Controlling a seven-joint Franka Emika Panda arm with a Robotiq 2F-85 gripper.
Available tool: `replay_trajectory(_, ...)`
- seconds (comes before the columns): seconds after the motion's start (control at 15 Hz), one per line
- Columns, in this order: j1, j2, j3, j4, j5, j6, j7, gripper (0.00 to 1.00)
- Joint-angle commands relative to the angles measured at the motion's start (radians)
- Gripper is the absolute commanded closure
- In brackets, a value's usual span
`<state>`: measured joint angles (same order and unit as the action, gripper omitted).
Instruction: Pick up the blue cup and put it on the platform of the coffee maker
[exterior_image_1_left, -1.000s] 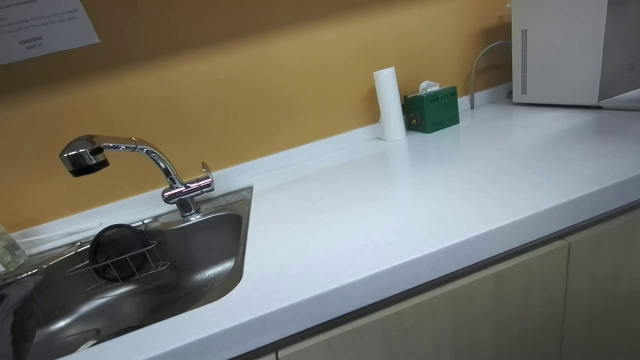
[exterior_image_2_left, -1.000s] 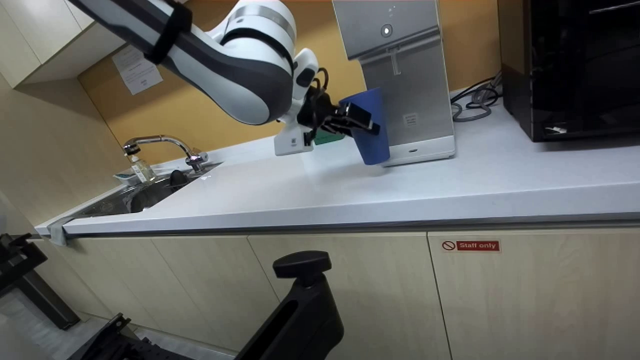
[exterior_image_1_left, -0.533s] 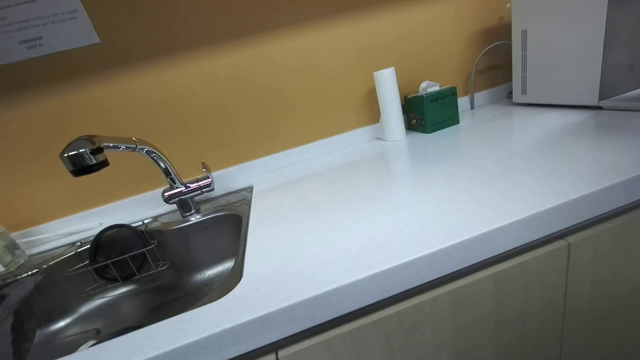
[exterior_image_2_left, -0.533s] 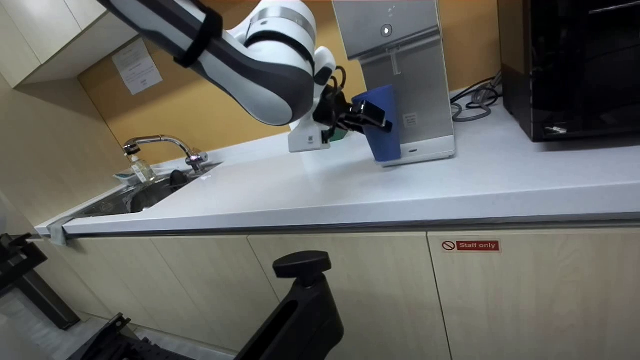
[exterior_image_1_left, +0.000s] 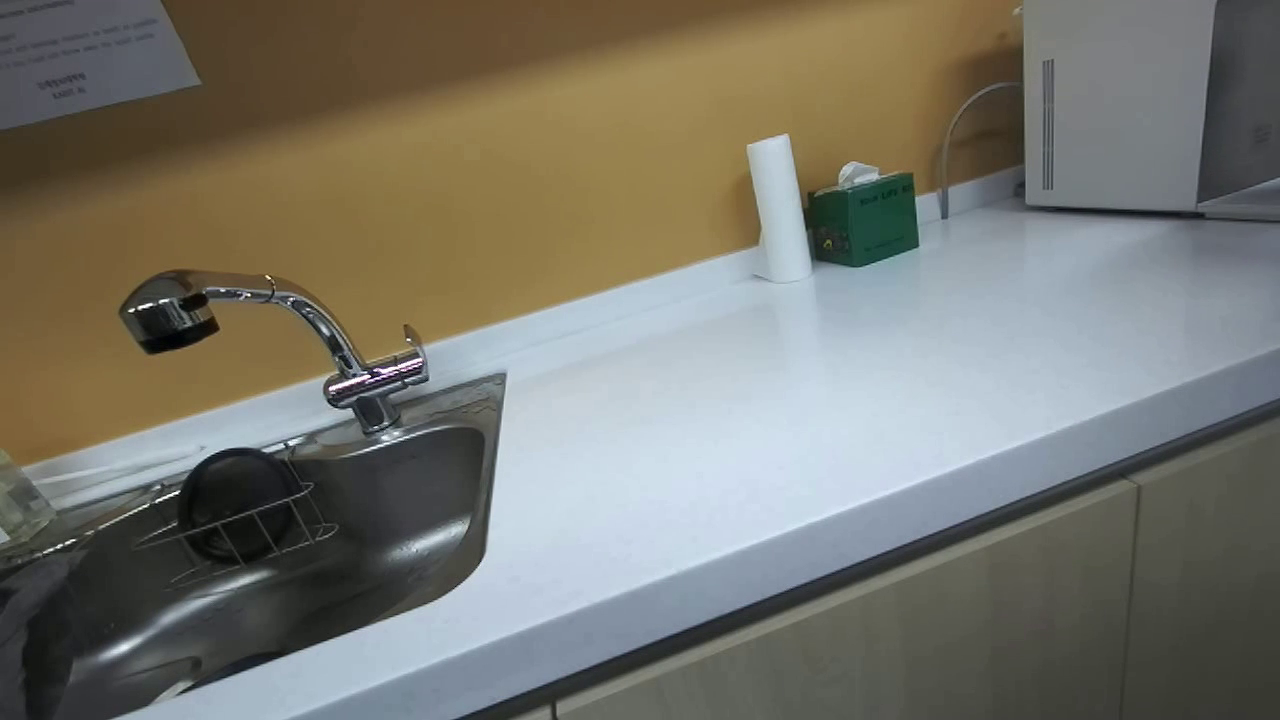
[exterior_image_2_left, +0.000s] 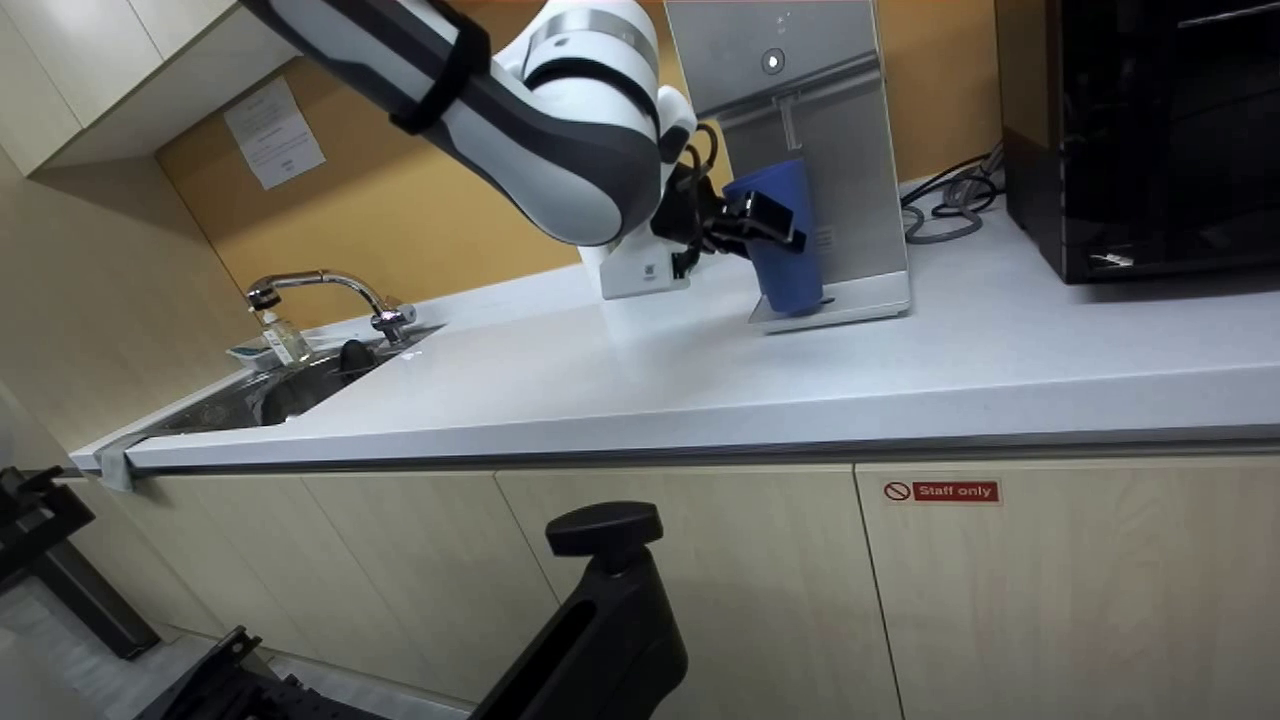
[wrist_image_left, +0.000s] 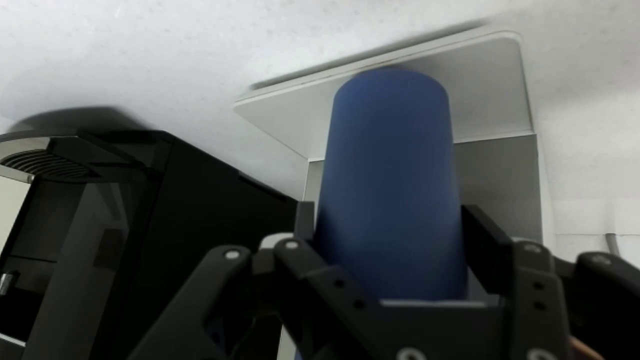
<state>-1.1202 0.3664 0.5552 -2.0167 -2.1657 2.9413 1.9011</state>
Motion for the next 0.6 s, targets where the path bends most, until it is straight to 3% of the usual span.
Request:
replay_trajectory(0.0,0.001,0.039,0.006,0.049,-0.039,-0.016,0.008,0.53)
replay_trajectory(0.53,0.000,0.087,0.008,0.086,-0.047,-0.017,0.005,0.53)
